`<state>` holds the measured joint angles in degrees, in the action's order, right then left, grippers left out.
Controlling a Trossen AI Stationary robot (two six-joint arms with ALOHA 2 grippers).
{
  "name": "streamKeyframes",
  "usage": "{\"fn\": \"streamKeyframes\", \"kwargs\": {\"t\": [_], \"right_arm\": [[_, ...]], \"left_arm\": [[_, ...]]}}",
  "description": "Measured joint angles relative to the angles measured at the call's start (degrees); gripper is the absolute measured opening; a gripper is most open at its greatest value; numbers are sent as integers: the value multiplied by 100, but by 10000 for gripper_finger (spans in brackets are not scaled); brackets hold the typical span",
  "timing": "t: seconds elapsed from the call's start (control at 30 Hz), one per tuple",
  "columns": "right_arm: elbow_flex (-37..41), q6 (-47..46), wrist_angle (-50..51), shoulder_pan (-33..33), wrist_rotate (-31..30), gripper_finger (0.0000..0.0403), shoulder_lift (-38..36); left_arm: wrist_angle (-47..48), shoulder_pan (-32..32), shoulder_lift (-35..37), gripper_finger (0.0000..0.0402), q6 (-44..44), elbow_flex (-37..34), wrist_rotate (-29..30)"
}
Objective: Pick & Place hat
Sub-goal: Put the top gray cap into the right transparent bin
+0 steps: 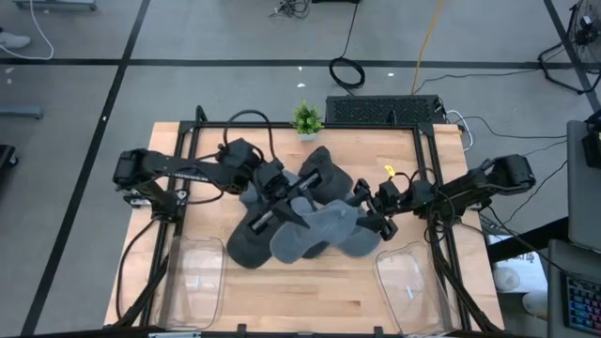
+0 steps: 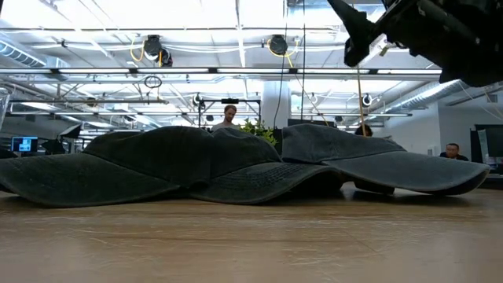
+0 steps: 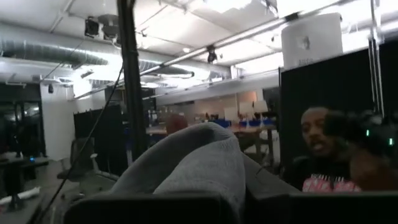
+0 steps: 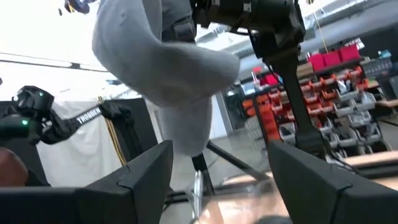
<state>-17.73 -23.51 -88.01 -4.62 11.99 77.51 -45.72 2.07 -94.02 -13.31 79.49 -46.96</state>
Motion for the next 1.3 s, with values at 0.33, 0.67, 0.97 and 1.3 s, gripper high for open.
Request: {"fn": "streamKeyframes", "kwargs": {"t": [0.33, 0.67, 0.97, 1.3], "right_arm": [[-1426, 786, 766, -35, 82, 251, 769], [-2490, 793, 789, -37, 984, 251, 1563], [-2744, 725, 573, -255, 1690, 251, 1713], [-2744, 878, 547, -601, 1987, 178, 1467]], "left_arm": [[179, -24, 11, 0, 120, 189, -131], [174, -17, 13, 0, -45, 191, -166], [345, -50, 14, 0, -177, 193, -131], [723, -89, 14, 1, -64, 193, 79]]}}
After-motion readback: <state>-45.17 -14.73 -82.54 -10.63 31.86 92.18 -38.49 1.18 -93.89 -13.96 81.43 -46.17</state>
